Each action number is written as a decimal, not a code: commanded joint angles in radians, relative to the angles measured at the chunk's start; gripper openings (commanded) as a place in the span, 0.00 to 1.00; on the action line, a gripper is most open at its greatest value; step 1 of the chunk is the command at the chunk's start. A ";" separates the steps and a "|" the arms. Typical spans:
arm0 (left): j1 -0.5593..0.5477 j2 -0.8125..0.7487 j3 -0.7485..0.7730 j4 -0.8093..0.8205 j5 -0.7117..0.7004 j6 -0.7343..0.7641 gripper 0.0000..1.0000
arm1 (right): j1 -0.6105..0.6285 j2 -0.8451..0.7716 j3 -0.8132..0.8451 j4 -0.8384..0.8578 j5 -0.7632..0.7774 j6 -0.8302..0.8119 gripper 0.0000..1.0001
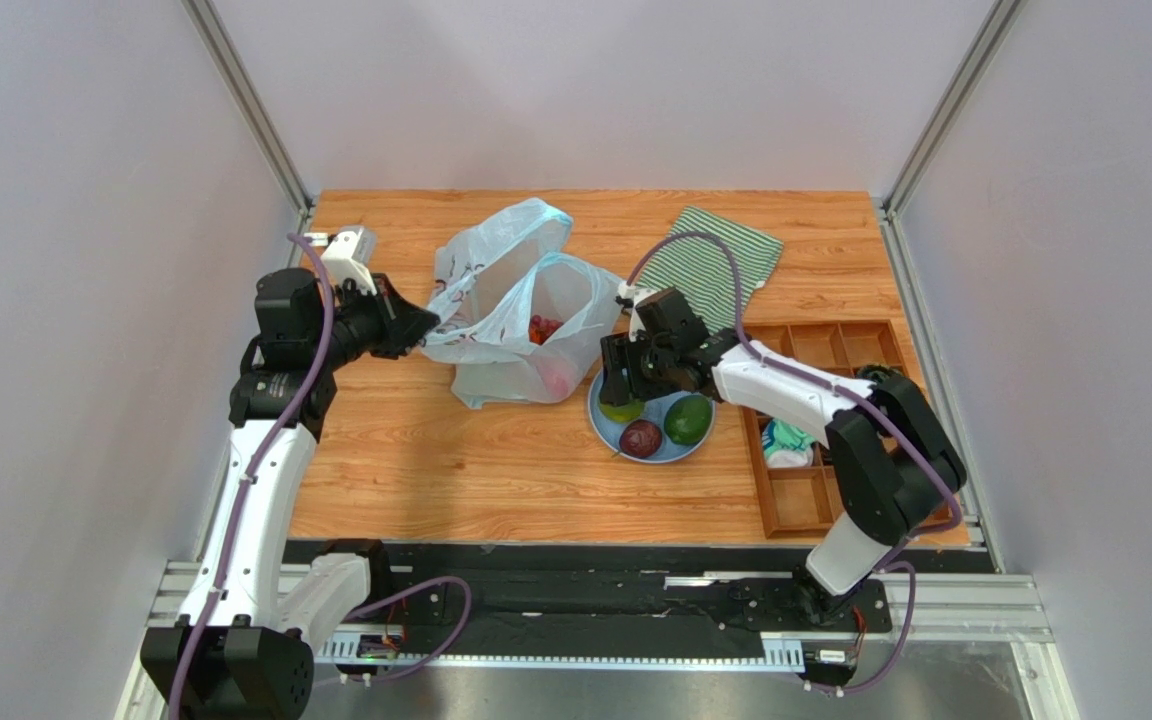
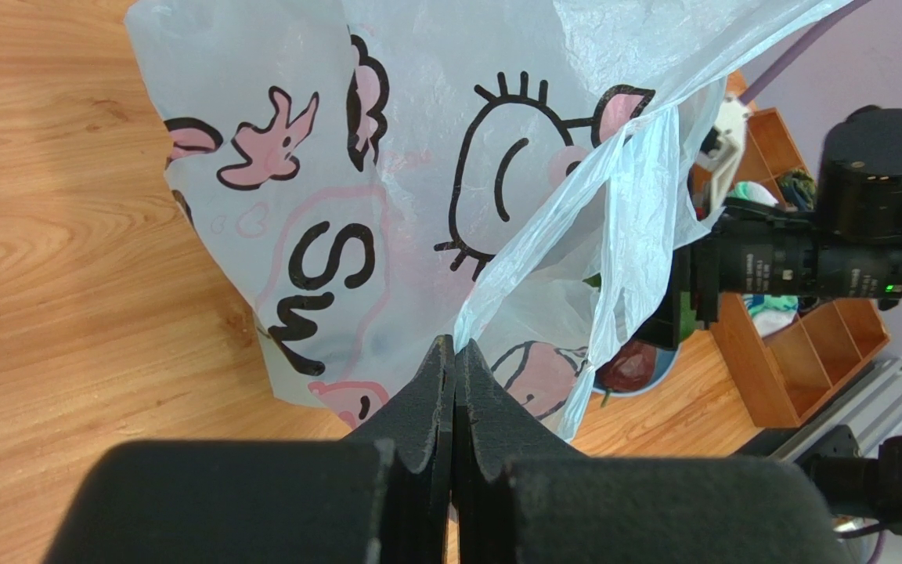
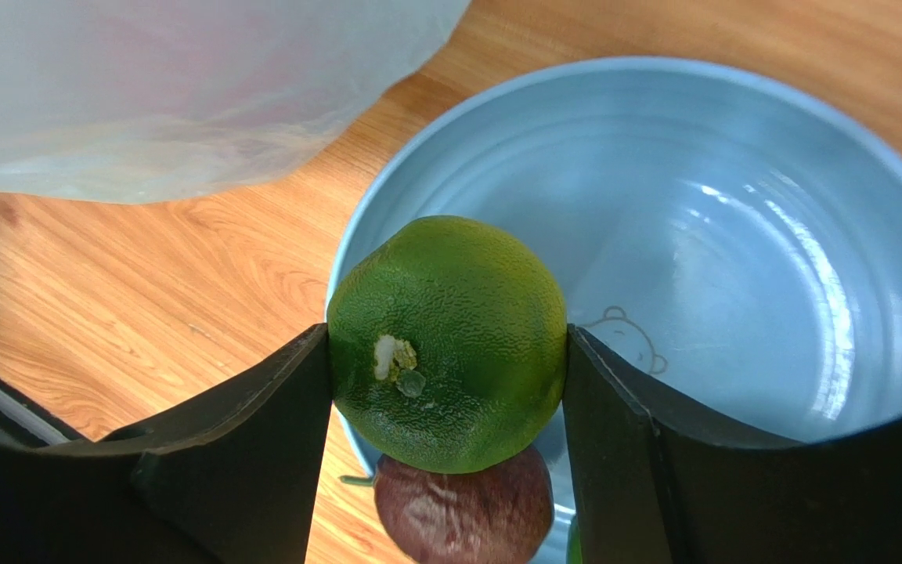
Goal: Place the fruits into the plastic bag
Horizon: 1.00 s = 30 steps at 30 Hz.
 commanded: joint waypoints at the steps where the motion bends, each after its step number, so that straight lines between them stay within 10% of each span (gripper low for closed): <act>1: 0.009 -0.015 0.033 0.011 0.028 0.015 0.00 | -0.020 -0.114 0.014 0.011 0.050 -0.016 0.27; 16: 0.007 -0.017 0.031 0.015 0.034 0.020 0.00 | 0.011 -0.480 0.159 -0.024 0.019 0.013 0.18; 30: 0.009 -0.028 0.022 0.038 0.069 0.017 0.00 | 0.184 -0.192 0.486 0.050 0.063 -0.078 0.18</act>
